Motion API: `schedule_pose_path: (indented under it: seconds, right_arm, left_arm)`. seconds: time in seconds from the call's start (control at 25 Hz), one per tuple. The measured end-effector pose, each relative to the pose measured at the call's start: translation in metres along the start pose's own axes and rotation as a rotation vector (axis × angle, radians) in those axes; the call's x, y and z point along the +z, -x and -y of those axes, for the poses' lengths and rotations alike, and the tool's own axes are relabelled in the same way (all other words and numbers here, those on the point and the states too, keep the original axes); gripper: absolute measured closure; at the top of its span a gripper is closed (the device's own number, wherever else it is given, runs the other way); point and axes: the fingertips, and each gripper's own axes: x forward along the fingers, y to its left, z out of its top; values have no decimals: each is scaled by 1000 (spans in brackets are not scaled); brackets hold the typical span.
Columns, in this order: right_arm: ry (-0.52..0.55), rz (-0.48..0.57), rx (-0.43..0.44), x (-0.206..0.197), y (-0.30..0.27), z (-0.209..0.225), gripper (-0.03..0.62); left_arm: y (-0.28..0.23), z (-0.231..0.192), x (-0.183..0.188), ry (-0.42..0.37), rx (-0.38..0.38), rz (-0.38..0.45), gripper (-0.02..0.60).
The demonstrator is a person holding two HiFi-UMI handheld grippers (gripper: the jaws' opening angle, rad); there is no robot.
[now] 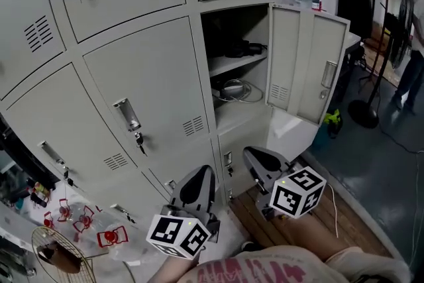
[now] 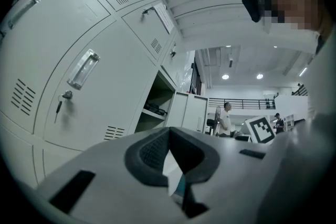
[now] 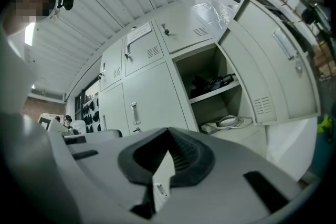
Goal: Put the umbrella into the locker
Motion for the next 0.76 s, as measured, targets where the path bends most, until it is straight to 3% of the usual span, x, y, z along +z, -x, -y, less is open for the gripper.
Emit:
schedule_pose_path:
  seconds: [0.76]
  right_arm:
    - [29, -33, -27, -24, 31, -28, 597]
  left_arm:
    - [33, 10, -7, 38, -25, -4, 578]
